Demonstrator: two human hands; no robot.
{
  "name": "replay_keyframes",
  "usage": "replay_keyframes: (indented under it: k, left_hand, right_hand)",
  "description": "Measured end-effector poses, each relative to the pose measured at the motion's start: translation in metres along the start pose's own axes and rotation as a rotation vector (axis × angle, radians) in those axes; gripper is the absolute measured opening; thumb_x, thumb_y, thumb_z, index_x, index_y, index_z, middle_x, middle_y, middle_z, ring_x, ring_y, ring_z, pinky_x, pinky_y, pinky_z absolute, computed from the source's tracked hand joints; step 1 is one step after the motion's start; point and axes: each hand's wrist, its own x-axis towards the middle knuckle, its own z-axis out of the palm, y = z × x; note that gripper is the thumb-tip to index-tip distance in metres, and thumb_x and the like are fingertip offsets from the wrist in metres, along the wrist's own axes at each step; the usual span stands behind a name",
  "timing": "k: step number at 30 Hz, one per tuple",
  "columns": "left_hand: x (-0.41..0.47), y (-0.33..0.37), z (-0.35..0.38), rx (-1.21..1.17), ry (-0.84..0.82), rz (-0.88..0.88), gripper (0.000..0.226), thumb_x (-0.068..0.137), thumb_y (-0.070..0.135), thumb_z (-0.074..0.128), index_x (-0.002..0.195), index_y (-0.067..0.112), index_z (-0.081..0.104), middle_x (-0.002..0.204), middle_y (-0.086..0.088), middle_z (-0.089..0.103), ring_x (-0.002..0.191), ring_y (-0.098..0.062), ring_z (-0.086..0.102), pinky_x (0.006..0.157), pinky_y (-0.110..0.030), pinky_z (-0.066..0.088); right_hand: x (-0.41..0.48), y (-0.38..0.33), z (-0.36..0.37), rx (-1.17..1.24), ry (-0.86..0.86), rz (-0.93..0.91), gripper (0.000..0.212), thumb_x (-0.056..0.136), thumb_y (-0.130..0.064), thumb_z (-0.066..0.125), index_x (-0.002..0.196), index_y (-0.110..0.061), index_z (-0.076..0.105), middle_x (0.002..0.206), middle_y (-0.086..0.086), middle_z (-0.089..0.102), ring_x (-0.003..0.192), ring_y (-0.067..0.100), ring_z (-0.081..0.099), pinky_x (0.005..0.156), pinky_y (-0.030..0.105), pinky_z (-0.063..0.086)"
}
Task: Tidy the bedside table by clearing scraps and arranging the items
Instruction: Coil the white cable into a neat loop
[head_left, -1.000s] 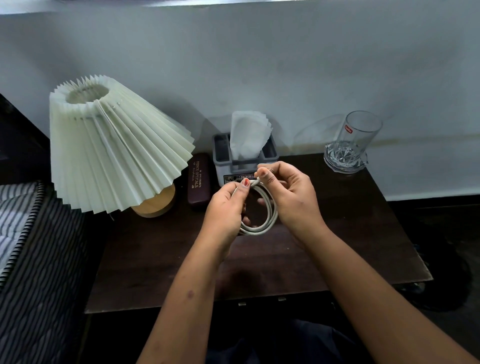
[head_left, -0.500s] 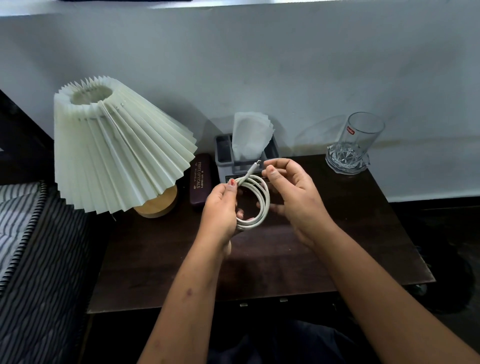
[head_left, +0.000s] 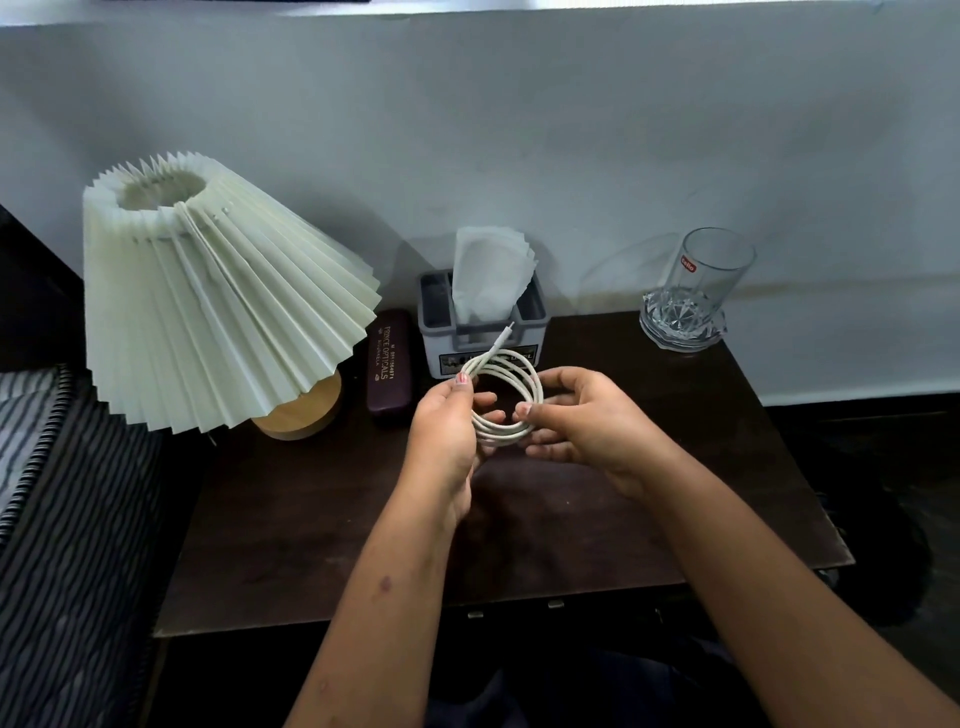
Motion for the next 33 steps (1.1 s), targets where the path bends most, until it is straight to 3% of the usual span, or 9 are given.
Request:
replay_keyframes:
  k: [4, 7, 11, 13, 17, 19, 25, 29, 33]
  left_hand:
    - [0.001, -0.007, 0.006, 0.052, -0.06, 0.012, 0.024, 0.098, 0.016, 0.039, 0.112, 0.011, 0.057, 0.089, 0.002, 0.061, 0.076, -0.011, 0.056, 0.065, -0.023, 0.045]
    - [-0.002, -0.01, 0.015, 0.055, -0.156, 0.031, 0.026, 0.097, 0.012, 0.038, 0.115, 0.015, 0.057, 0.092, 0.005, 0.063, 0.085, -0.009, 0.058, 0.068, -0.021, 0.047]
    - [-0.007, -0.02, 0.027, 0.127, -0.233, 0.061, 0.037, 0.097, 0.01, 0.037, 0.132, 0.02, 0.047, 0.124, 0.001, 0.06, 0.115, -0.013, 0.055, 0.083, -0.028, 0.043]
    - [-0.01, -0.025, 0.036, 0.162, -0.277, 0.077, 0.042, 0.097, 0.01, 0.037, 0.136, 0.024, 0.041, 0.132, 0.004, 0.055, 0.12, -0.013, 0.052, 0.082, -0.027, 0.043]
    - [-0.007, -0.038, 0.06, 0.192, -0.335, 0.081, 0.049, 0.097, 0.009, 0.039, 0.141, 0.03, 0.032, 0.118, 0.02, 0.055, 0.099, 0.0, 0.055, 0.074, -0.02, 0.042]
    - [-0.001, -0.044, 0.069, 0.194, -0.347, 0.055, 0.05, 0.096, 0.009, 0.039, 0.141, 0.03, 0.031, 0.116, 0.017, 0.055, 0.092, 0.003, 0.053, 0.072, -0.019, 0.042]
    - [0.028, -0.061, 0.078, 0.216, -0.389, -0.025, 0.051, 0.096, 0.009, 0.041, 0.141, 0.028, 0.031, 0.108, 0.015, 0.058, 0.08, 0.011, 0.054, 0.066, -0.011, 0.045]
    - [0.044, -0.068, 0.082, 0.285, -0.408, -0.055, 0.054, 0.096, 0.009, 0.041, 0.143, 0.029, 0.025, 0.137, 0.001, 0.047, 0.096, -0.003, 0.054, 0.065, -0.019, 0.047]
    - [0.055, -0.072, 0.079, 0.302, -0.432, -0.083, 0.058, 0.096, 0.007, 0.04, 0.146, 0.028, 0.021, 0.14, -0.006, 0.044, 0.093, -0.006, 0.054, 0.059, -0.02, 0.05]
  right_hand:
    - [0.003, -0.001, -0.018, 0.029, 0.082, -0.034, 0.027, 0.083, 0.001, 0.065, 0.107, -0.006, 0.055, 0.082, 0.013, 0.061, 0.046, 0.006, 0.056, 0.051, 0.02, 0.056]
    - [0.005, 0.0, -0.032, 0.019, 0.133, -0.065, 0.021, 0.083, 0.002, 0.064, 0.097, -0.012, 0.058, 0.081, 0.011, 0.06, 0.049, 0.006, 0.059, 0.054, 0.021, 0.057]
    - [0.011, 0.001, -0.049, 0.051, 0.216, -0.108, 0.024, 0.083, 0.005, 0.062, 0.089, -0.017, 0.056, 0.08, 0.008, 0.059, 0.064, 0.016, 0.061, 0.056, 0.021, 0.057]
    - [0.016, 0.002, -0.056, 0.091, 0.271, -0.122, 0.023, 0.084, 0.005, 0.061, 0.094, -0.015, 0.056, 0.082, 0.007, 0.059, 0.068, 0.017, 0.061, 0.055, 0.02, 0.057]
    - [0.027, 0.009, -0.067, 0.172, 0.404, -0.138, 0.029, 0.084, 0.005, 0.06, 0.108, -0.01, 0.056, 0.086, 0.006, 0.06, 0.075, 0.017, 0.062, 0.053, 0.017, 0.056]
    - [0.033, 0.016, -0.072, 0.17, 0.474, -0.143, 0.03, 0.083, 0.003, 0.062, 0.11, -0.011, 0.057, 0.093, 0.008, 0.063, 0.083, 0.021, 0.065, 0.055, 0.02, 0.056]
    - [0.057, 0.029, -0.086, 0.085, 0.614, -0.189, 0.03, 0.08, 0.005, 0.065, 0.088, -0.02, 0.051, 0.094, 0.012, 0.059, 0.085, 0.025, 0.062, 0.06, 0.028, 0.053]
    - [0.078, 0.035, -0.087, 0.04, 0.662, -0.209, 0.03, 0.078, 0.005, 0.067, 0.069, -0.019, 0.052, 0.082, 0.007, 0.059, 0.077, 0.021, 0.061, 0.061, 0.028, 0.054]
    - [0.091, 0.042, -0.084, -0.031, 0.706, -0.199, 0.023, 0.077, 0.003, 0.068, 0.067, -0.015, 0.059, 0.077, 0.006, 0.063, 0.074, 0.019, 0.063, 0.057, 0.022, 0.054]
